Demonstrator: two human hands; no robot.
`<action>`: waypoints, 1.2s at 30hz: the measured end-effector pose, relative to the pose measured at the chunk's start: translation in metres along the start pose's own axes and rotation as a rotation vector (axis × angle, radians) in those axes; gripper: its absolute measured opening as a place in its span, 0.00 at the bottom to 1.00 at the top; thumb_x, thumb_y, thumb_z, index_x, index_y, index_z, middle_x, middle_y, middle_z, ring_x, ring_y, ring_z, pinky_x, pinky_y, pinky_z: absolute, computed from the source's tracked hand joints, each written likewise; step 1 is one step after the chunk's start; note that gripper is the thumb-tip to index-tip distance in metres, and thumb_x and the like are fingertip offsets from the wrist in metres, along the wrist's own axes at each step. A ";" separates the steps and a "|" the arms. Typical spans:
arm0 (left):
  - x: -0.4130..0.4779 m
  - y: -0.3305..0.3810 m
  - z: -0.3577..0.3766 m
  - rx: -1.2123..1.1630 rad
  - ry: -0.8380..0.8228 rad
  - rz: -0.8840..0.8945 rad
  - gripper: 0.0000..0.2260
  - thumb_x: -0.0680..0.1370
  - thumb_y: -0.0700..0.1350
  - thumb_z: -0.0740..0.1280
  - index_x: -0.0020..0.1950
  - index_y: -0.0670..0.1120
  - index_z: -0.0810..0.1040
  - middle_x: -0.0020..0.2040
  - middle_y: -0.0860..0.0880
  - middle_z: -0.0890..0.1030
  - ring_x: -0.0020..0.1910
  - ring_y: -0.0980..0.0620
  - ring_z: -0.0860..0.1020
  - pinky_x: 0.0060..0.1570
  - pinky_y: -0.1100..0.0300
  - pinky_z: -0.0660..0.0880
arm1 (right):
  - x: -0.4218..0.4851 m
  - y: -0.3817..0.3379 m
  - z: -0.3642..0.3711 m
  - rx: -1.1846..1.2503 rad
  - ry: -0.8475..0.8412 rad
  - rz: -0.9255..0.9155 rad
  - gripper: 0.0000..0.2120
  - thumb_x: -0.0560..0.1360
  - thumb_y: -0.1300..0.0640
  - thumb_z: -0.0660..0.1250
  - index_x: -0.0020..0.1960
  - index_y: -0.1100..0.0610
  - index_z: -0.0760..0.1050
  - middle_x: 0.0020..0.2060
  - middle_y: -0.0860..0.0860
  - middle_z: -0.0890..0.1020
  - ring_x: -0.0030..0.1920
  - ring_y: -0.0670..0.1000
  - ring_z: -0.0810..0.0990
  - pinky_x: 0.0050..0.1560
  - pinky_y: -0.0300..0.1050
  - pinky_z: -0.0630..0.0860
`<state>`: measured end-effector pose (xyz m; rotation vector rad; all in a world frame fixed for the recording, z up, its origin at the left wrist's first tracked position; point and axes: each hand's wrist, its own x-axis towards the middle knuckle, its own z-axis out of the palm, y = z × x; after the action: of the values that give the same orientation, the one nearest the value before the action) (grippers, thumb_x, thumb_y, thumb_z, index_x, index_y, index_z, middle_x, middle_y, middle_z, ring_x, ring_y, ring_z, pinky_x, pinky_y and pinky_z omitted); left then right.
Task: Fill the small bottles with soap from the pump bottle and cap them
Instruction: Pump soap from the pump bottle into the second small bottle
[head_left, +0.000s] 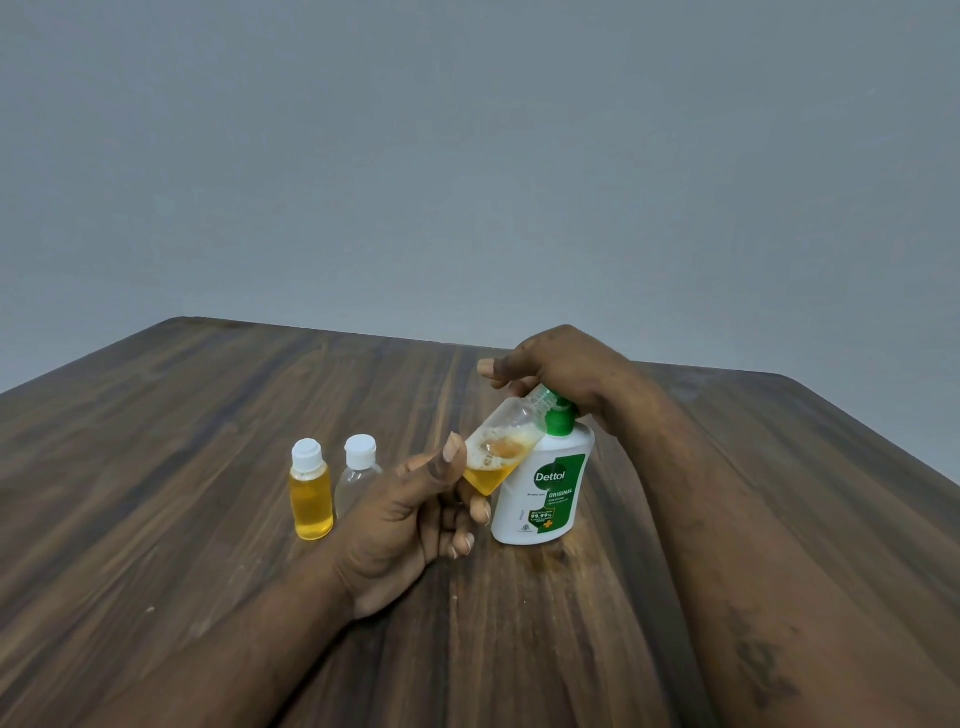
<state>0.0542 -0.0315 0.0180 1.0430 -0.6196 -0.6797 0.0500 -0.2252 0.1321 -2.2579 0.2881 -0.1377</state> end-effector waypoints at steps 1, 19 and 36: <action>0.000 0.000 0.000 0.003 -0.004 0.001 0.24 0.64 0.68 0.79 0.40 0.48 0.84 0.38 0.44 0.80 0.31 0.51 0.75 0.31 0.61 0.73 | 0.000 -0.001 -0.001 -0.003 0.013 -0.020 0.17 0.75 0.43 0.76 0.49 0.57 0.86 0.39 0.47 0.84 0.40 0.48 0.80 0.42 0.44 0.73; 0.001 0.000 -0.001 0.003 -0.020 0.014 0.25 0.64 0.68 0.79 0.40 0.47 0.84 0.38 0.44 0.79 0.31 0.51 0.74 0.31 0.61 0.74 | 0.000 -0.004 -0.001 -0.043 0.065 -0.065 0.18 0.75 0.42 0.75 0.48 0.57 0.86 0.42 0.49 0.86 0.45 0.52 0.83 0.47 0.48 0.77; 0.000 0.001 -0.002 -0.004 -0.018 0.017 0.24 0.65 0.68 0.79 0.41 0.48 0.84 0.38 0.44 0.79 0.32 0.51 0.74 0.32 0.61 0.74 | -0.004 -0.011 -0.001 -0.141 0.139 -0.105 0.16 0.74 0.44 0.77 0.42 0.58 0.82 0.40 0.48 0.86 0.44 0.50 0.83 0.49 0.48 0.79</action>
<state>0.0563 -0.0303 0.0180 1.0279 -0.6412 -0.6759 0.0479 -0.2178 0.1409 -2.4081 0.2593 -0.3401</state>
